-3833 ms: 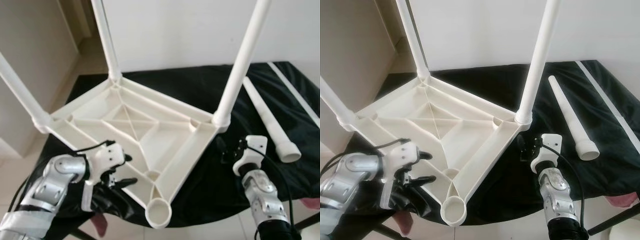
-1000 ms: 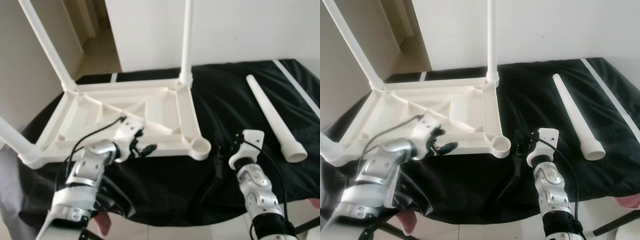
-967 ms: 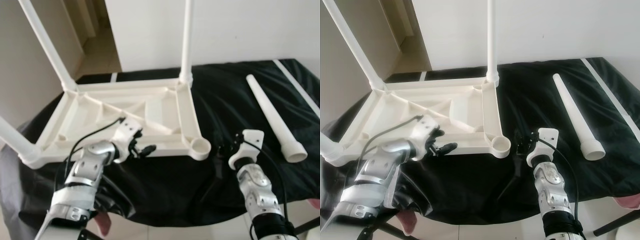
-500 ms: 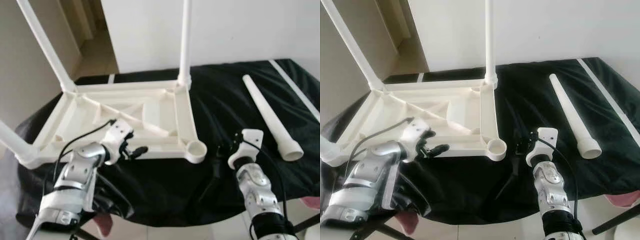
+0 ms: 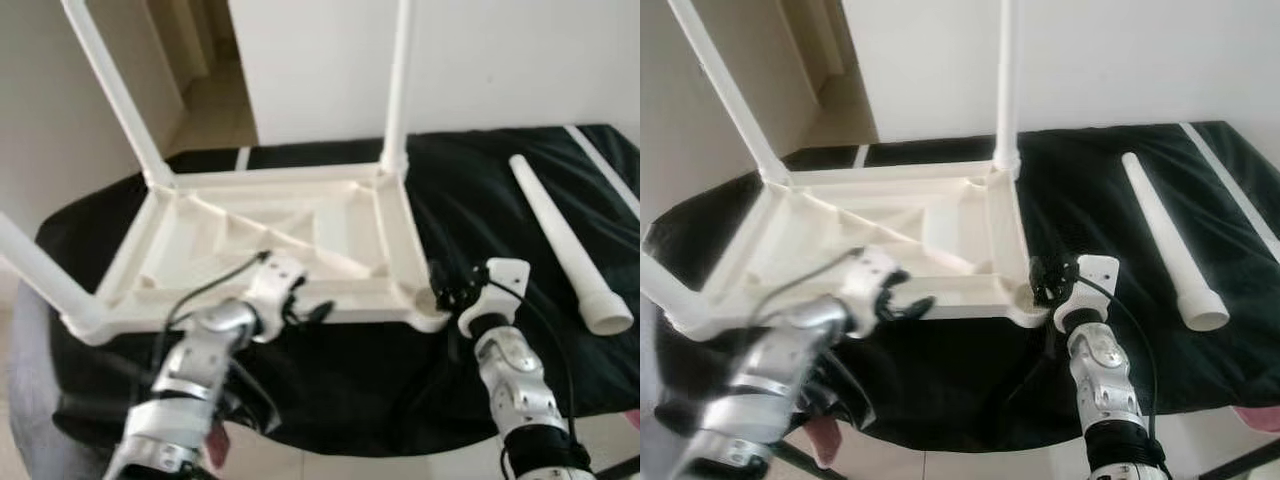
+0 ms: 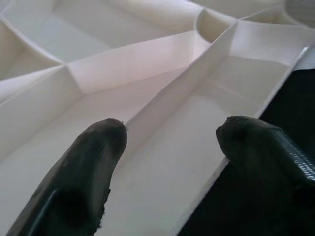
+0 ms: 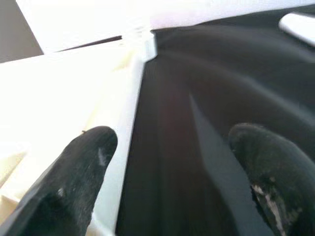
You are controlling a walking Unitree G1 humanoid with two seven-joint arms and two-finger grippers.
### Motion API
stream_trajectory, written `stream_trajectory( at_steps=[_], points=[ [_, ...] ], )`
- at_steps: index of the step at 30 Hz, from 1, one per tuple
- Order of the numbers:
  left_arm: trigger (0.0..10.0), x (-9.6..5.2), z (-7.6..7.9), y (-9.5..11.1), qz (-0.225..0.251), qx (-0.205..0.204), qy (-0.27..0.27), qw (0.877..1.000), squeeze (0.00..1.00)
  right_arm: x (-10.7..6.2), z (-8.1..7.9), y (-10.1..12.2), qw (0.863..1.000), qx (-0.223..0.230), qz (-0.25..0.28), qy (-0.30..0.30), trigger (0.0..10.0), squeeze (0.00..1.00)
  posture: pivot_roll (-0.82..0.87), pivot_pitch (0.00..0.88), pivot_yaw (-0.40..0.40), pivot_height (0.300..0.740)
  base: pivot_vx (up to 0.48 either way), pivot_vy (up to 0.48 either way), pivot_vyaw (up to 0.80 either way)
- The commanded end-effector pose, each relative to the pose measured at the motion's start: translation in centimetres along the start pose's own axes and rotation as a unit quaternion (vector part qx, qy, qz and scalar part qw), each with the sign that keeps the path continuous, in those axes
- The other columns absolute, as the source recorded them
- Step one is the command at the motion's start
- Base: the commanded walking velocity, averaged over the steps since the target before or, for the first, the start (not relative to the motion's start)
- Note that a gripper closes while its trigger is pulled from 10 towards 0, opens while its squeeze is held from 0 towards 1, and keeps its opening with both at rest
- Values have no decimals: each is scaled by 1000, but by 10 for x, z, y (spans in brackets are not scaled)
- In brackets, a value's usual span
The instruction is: Building children table
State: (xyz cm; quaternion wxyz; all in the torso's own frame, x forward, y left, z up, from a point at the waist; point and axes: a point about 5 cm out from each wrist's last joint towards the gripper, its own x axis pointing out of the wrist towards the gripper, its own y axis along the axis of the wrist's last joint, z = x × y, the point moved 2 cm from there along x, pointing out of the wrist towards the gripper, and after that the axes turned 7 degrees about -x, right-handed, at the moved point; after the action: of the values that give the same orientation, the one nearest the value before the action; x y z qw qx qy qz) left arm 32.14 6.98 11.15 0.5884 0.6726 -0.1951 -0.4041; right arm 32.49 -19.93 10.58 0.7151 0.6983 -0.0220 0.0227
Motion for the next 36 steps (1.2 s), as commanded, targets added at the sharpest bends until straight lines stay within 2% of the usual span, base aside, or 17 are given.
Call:
stream_trajectory(
  at_steps=[1,4,6,9,11,15,16,17,21,23,24,27,34,36],
  points=[
    [10000,10,20,-33,-67,-17,-29,997,0,0,-7,-4,1000,6,-6,8,10000,0,-49,14,81,740,0,0,0],
    [10000,19,25,-26,-51,-13,-14,999,0,0,-6,-3,1000,6,-5,5,10000,0,-52,18,83,740,0,0,0],
    [10000,29,26,-12,-22,-19,14,999,0,0,-6,-3,1000,6,-4,3,10000,0,-53,17,84,740,0,0,0],
    [10000,31,27,-7,-12,-22,19,1000,0,0,-6,-2,1000,6,-2,2,10000,0,-53,17,84,740,0,0,0],
    [10000,28,26,10,27,-33,8,999,0,0,-1,5,1000,-11,18,-15,10000,0,-59,18,88,740,0,0,0],
    [10000,23,30,22,55,-38,-18,998,0,0,8,11,998,-24,33,-50,10000,0,-59,19,89,740,0,0,0],
    [10000,16,38,34,82,-40,-58,994,0,0,23,19,993,-38,48,-99,10000,0,-60,20,90,740,0,0,0],
    [10000,16,38,34,82,-40,-58,994,0,0,23,19,993,-38,48,-99,10000,0,-60,20,90,740,0,0,0],
    [10000,5,54,48,108,-24,-121,986,0,-2,52,32,978,-56,62,-193,10000,0,-61,23,86,740,0,0,0],
    [10000,4,56,51,111,-17,-124,986,0,-4,64,35,969,-70,57,-232,10000,0,-61,23,86,740,0,0,0],
    [10000,4,56,51,111,-17,-124,986,0,-4,64,35,969,-70,57,-232,10000,0,-61,23,86,740,0,0,0],
    [10000,5,54,57,120,-18,-111,986,0,-11,89,37,947,-85,34,-308,10000,0,-64,24,81,740,0,0,0],
    [10000,5,55,60,118,-25,-106,987,0,-18,105,44,929,-81,38,-359,10000,0,-72,29,74,740,0,0,0],
    [10000,5,59,62,122,-30,-111,986,0,-23,114,48,919,-75,29,-387,10000,0,-77,33,70,740,0,0,0]
  ],
)
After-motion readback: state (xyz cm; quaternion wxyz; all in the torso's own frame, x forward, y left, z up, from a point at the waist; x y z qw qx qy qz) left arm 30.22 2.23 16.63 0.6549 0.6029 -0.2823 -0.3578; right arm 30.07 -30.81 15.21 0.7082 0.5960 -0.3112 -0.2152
